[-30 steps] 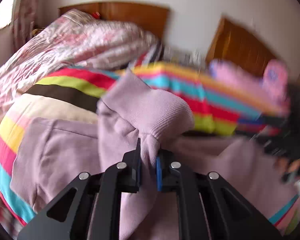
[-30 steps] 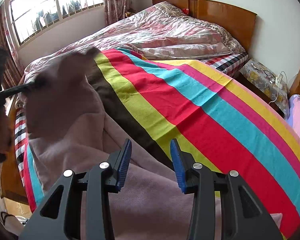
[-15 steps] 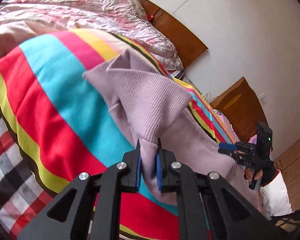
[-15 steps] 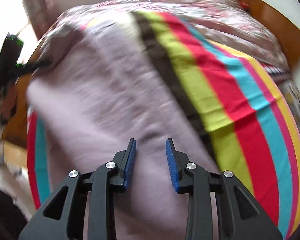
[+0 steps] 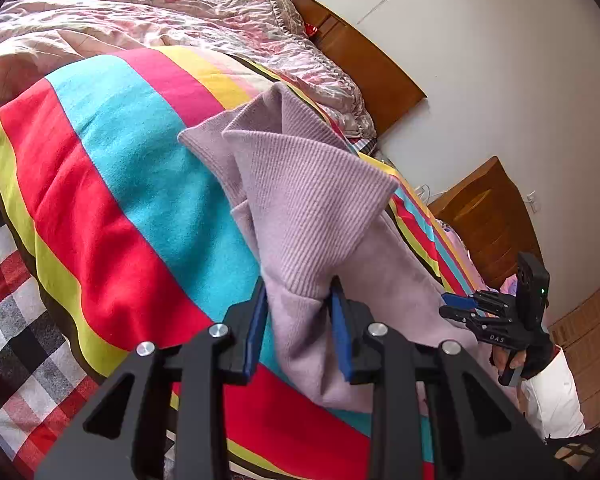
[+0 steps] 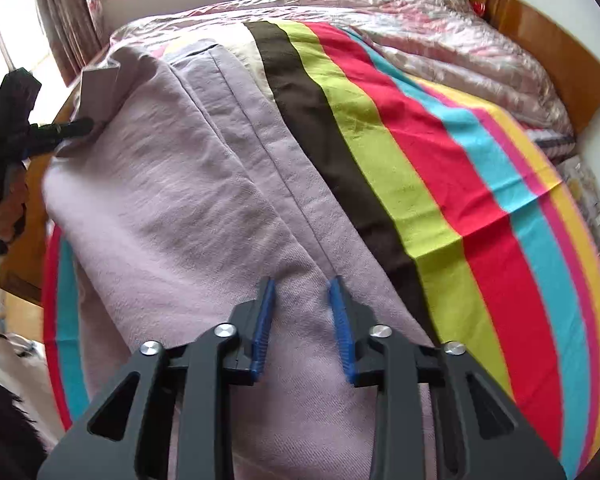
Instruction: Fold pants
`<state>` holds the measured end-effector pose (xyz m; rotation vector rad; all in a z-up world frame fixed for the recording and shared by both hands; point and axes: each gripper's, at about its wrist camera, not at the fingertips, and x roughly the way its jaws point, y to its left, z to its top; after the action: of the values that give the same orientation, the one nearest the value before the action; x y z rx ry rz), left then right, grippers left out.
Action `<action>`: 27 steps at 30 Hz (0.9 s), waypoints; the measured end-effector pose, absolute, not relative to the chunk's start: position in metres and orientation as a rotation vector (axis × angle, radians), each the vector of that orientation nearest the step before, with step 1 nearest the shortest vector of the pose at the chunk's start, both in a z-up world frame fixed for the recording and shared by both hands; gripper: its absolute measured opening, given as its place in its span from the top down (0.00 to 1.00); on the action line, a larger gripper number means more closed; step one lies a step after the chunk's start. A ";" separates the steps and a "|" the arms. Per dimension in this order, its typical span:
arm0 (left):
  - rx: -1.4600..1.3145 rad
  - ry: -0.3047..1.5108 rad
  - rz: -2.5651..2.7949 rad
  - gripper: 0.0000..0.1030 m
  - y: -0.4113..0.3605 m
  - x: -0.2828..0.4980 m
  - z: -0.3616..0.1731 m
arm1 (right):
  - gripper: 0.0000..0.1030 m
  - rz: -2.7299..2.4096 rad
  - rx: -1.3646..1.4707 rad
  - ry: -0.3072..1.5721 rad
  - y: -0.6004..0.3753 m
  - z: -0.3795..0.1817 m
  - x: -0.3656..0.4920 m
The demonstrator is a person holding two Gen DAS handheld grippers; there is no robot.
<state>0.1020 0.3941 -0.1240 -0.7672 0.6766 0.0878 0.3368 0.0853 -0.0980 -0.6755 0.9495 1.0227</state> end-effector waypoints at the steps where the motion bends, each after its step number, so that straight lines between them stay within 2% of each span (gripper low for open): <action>1: -0.762 0.677 0.093 0.71 0.392 0.102 -0.123 | 0.91 1.001 -0.709 0.917 0.087 -0.098 0.332; 2: -0.753 0.681 0.095 0.73 0.391 0.103 -0.121 | 0.95 0.992 -0.730 0.895 0.087 -0.097 0.328; 3: -0.745 0.681 0.095 0.84 0.388 0.104 -0.119 | 0.96 0.982 -0.748 0.870 0.086 -0.096 0.323; 5: -0.706 0.660 0.103 0.90 0.381 0.102 -0.106 | 0.97 0.963 -0.760 0.826 0.083 -0.092 0.316; 12: -0.503 0.446 0.048 0.92 0.367 0.118 -0.016 | 0.97 0.838 -0.654 0.624 0.065 -0.034 0.312; 15: -0.452 0.364 0.029 0.92 0.362 0.124 0.007 | 0.97 0.788 -0.622 0.607 0.060 -0.029 0.323; 17: -0.448 0.364 0.053 0.92 0.365 0.133 0.002 | 0.97 0.761 -0.624 0.644 0.062 -0.047 0.335; 21: -0.592 0.591 0.139 0.92 0.392 0.166 -0.079 | 0.96 0.790 -0.595 0.816 0.073 -0.094 0.355; 22: -0.629 0.615 0.144 0.92 0.395 0.166 -0.092 | 0.91 0.789 -0.582 0.837 0.075 -0.100 0.357; 24: -0.671 0.644 0.150 0.87 0.399 0.159 -0.108 | 0.88 0.789 -0.533 0.845 0.072 -0.099 0.362; 25: -0.676 0.643 0.150 0.86 0.400 0.156 -0.110 | 0.81 0.785 -0.518 0.852 0.071 -0.097 0.364; 26: -0.677 0.644 0.154 0.80 0.401 0.154 -0.110 | 0.62 0.777 -0.509 0.850 0.069 -0.093 0.364; 27: -0.676 0.648 0.160 0.74 0.403 0.154 -0.110 | 0.55 0.777 -0.492 0.843 0.067 -0.086 0.361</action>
<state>0.1537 0.4031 -0.1102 -0.6757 0.6484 0.1602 0.3609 0.0668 -0.0858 -0.4920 0.8433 0.7768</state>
